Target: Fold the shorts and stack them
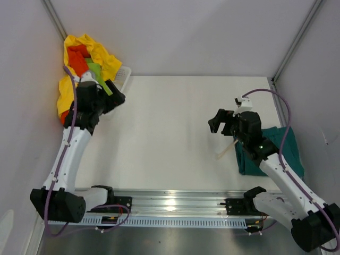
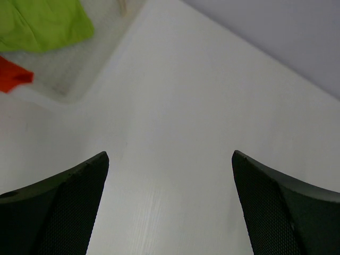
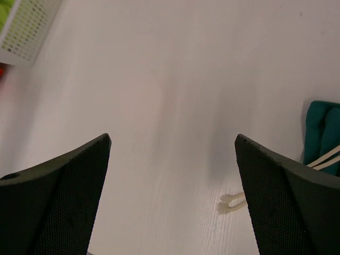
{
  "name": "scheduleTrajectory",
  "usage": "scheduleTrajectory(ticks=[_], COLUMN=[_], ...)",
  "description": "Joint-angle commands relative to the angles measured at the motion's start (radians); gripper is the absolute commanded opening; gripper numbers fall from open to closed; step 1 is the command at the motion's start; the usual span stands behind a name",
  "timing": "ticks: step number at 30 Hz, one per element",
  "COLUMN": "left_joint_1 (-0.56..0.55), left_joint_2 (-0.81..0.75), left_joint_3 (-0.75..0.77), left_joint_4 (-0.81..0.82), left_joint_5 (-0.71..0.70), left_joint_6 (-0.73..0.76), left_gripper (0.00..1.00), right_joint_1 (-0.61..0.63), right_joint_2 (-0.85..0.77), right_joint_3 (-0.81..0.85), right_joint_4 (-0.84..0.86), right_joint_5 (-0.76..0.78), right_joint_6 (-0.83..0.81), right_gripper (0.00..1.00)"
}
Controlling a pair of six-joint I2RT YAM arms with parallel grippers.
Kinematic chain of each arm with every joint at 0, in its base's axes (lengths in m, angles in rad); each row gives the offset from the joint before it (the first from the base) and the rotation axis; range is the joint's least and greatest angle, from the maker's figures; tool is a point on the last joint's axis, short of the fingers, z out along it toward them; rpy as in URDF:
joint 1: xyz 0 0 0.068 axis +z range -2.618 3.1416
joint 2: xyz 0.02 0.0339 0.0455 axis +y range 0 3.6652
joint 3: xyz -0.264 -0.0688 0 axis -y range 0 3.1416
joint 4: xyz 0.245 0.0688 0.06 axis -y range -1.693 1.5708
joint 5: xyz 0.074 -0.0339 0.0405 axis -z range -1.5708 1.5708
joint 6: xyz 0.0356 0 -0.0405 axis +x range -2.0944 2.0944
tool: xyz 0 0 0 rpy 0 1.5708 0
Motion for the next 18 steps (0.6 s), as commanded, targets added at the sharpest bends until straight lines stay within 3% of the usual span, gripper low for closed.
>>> scheduleTrajectory(ticks=[1, 4, 7, 12, 18], left_joint_1=[0.11, 0.21, 0.322, 0.48, 0.496], left_joint_2=[0.089, 0.189, 0.315, 0.43, 0.536], left_joint_3=[0.22, 0.36, 0.481, 0.536, 0.574], left_joint_4=[-0.026, -0.052, -0.093, -0.078, -0.052], left_joint_5=[-0.04, -0.086, -0.028, 0.041, -0.064], left_joint_6=[-0.016, -0.036, -0.063, -0.109, -0.106], left_gripper=[0.99, 0.99, 0.99, 0.96, 0.94], right_joint_1=[0.002, 0.006, 0.015, 0.091, 0.135], right_joint_2=[0.067, 0.101, 0.124, 0.132, 0.139], right_joint_3=[-0.053, -0.083, -0.102, -0.152, -0.203], right_joint_4=[0.121, 0.168, 0.205, 0.299, 0.368], right_joint_5=[-0.038, -0.082, -0.102, -0.081, -0.066], right_joint_6=[-0.024, -0.026, -0.004, 0.001, 0.008], right_gripper=[0.99, 0.99, 0.99, 1.0, 1.0])
